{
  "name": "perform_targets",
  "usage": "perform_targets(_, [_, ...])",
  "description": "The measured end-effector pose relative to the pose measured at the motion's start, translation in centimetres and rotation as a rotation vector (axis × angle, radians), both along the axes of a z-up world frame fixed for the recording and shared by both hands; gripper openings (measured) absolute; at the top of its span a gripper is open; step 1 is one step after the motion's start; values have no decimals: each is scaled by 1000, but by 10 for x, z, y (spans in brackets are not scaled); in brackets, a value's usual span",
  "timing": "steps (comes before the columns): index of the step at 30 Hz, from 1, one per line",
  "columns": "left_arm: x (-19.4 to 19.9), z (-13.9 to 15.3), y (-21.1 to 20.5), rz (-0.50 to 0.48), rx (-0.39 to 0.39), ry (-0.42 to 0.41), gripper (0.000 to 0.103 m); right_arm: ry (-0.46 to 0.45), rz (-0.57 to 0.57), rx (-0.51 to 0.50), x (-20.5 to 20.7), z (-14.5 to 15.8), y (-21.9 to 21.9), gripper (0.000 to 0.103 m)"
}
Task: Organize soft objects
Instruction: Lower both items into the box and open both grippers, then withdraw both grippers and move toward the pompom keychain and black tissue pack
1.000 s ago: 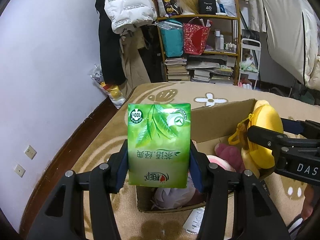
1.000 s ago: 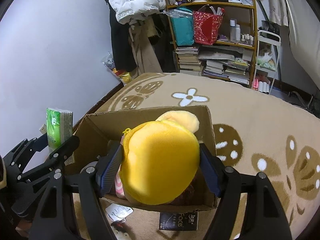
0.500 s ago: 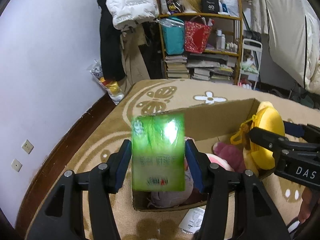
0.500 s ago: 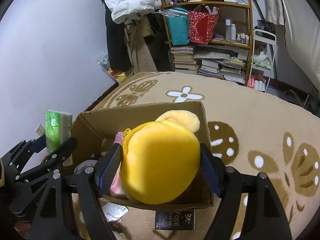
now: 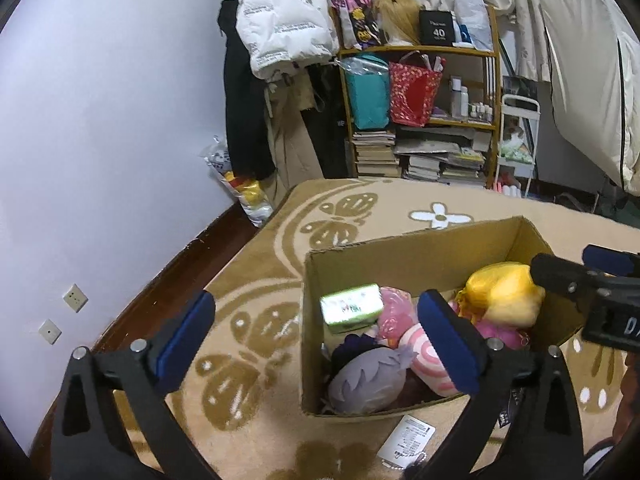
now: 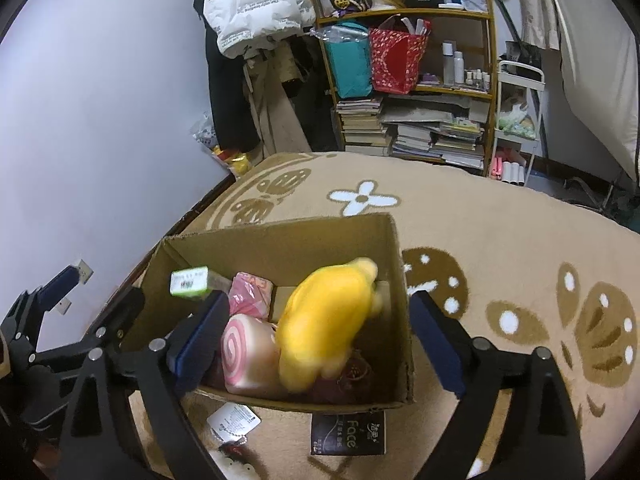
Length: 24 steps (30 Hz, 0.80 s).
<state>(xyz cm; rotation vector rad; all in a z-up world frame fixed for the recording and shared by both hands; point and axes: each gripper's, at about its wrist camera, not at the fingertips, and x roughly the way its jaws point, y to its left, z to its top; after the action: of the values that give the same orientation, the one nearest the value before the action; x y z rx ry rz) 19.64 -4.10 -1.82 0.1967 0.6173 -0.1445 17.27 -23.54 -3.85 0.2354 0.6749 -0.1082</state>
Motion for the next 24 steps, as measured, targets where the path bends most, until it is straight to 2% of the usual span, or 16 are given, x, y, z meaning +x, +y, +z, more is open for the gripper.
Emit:
perform_targets(2, [-2,3,5,10,-8,-2,102,-10,-4,-1,-5,4,0,103])
perform_targets(11, [-18,27,28,72,-40,-25,102,-18,18,-60,-27,25,10,103])
perform_targets(19, [-45,54,39,86,-21,-69,103,-38,54,-91,-55,48,25,103])
perform_targets(24, [-69,70,41,91,-9,-64,103,-58,54,-100,-73,58,28,103])
